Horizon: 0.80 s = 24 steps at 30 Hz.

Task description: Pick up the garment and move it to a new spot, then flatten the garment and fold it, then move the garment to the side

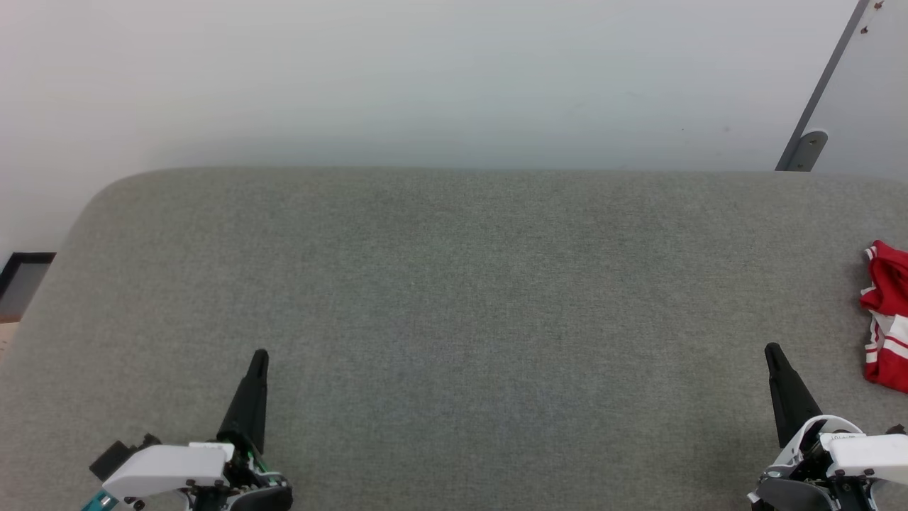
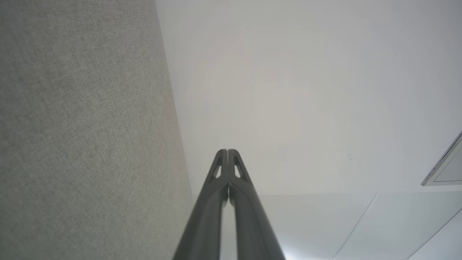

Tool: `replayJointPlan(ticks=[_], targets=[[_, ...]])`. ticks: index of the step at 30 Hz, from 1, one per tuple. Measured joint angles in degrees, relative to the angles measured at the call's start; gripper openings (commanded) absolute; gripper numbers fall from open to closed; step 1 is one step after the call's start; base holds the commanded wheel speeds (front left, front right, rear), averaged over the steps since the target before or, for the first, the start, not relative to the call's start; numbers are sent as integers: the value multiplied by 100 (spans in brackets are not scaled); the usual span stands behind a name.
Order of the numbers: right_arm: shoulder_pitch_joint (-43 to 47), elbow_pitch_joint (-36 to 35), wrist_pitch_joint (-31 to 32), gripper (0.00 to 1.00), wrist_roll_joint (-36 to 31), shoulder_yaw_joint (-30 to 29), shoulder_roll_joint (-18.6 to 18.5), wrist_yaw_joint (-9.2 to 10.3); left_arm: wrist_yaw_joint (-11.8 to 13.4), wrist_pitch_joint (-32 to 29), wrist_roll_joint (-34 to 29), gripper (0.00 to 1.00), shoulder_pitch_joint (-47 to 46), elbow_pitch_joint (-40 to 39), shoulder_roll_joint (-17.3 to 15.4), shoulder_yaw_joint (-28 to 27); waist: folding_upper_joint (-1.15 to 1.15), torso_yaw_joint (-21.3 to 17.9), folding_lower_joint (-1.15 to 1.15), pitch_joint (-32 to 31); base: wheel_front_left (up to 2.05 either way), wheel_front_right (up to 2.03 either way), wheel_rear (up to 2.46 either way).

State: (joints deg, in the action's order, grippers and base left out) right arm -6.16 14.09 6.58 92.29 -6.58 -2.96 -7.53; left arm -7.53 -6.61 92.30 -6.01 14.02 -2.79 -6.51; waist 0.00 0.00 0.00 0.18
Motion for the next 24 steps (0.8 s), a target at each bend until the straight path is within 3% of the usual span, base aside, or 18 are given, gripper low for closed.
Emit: replayJointPlan(ticks=[24], targets=[[0, 0, 0, 0, 0, 0, 0, 0, 0, 0, 0, 0, 0, 0, 0, 0, 0, 0, 0, 0, 0, 0, 0]])
